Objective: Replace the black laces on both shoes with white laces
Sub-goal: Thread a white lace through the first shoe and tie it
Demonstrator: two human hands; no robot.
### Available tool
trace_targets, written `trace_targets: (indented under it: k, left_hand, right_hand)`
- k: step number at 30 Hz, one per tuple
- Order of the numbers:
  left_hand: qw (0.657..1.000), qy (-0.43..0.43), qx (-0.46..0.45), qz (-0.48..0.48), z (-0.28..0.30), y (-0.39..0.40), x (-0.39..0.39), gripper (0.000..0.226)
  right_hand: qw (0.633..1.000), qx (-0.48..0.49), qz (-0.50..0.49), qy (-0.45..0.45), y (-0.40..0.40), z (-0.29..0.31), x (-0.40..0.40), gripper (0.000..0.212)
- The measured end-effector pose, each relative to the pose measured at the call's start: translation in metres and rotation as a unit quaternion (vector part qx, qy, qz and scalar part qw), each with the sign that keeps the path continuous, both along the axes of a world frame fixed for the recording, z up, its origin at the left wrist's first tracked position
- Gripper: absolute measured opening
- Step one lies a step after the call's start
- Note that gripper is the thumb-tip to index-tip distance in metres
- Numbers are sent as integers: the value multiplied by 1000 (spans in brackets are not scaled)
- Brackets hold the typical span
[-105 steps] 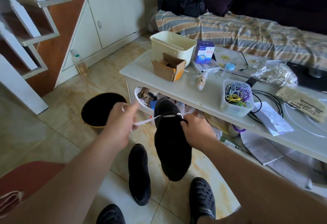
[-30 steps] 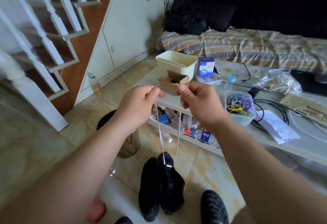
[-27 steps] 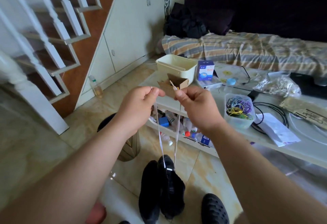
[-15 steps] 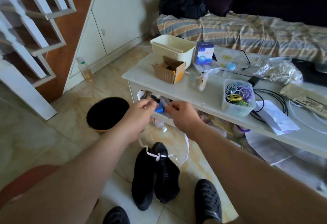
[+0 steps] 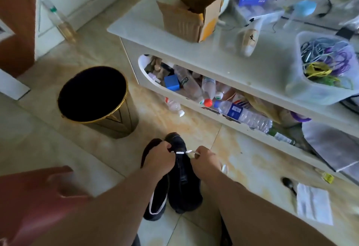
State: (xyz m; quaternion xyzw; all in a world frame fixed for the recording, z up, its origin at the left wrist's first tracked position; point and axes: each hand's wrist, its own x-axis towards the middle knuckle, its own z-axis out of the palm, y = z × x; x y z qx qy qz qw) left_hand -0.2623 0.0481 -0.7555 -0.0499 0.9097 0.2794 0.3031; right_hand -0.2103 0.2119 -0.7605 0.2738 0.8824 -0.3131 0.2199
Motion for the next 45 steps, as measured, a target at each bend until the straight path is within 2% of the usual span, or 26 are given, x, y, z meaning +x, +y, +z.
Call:
trace_targets:
  k: [2,4,7,9,12,14,19,22,25,28,30,33,36,37,39,42,45]
  left_hand:
    - [999,15,-24,-37,-17,5,-10,36]
    - [996,26,-62,-64,-36,8,-16,28]
    - [988,54,-103,-98,-52,5,-19,9]
    - [982,85,-117,-125,-58,1,-21,20]
    - [978,108,-92,-154,-60,-6,-22,38]
    - [979,113,-61,-156,-56,-7,-22,42]
    - [986,78,6,-148,-44,-11,-20,27]
    - [989,98,31,-111,-37,-12,-21,15]
    - [990,111,53,-63,-34,-14,-20,11]
    - [989,103,59,-87,-37,-22,-19,8]
    - [986,104,14,-131,-40,-24,-16,6]
    - [974,102,-131,-153,-41,-17,-3,32]
    - [967,83,-163,-180,-49,-1,12,60]
    - [968,59,-165,-181,-52,4,16,63]
    - [973,18,-164,-162,-58,7,19,47]
    - [988,-33,-96,-120,-54,-1,14,31]
    - [992,-9,-29,-119,-19,0,8,13]
  right_hand:
    - [999,-36,-23,4,-4,-12,-8,11]
    - [995,-86,-41,4,-9,-23,-12,26]
    - [992,-127,-9,-25,-22,-42,-13,38]
    - [991,-126,2,-38,-29,-53,-9,39]
    - [990,-125,16,-55,-39,-55,-6,33]
    - [991,-118,15,-58,-44,-51,-8,28]
    - [997,-54,6,-53,-44,-56,-9,31]
    - [994,-78,-62,-34,-37,-55,-6,29]
    - [992,-99,-75,-22,-32,-56,-5,32]
    - [990,-134,-51,-15,-31,-51,-4,34]
    - [990,-139,-39,-6,-29,-49,-3,29]
    - [985,-124,-114,24,-17,-45,-3,32]
    - [985,-114,-123,27,1,-43,0,26]
    - [984,-120,-126,27,6,-41,2,24]
    - [983,-129,-129,26,13,-37,5,22]
    - [984,-135,-114,32,14,-19,6,19]
    - [987,-134,-82,45,11,17,6,17]
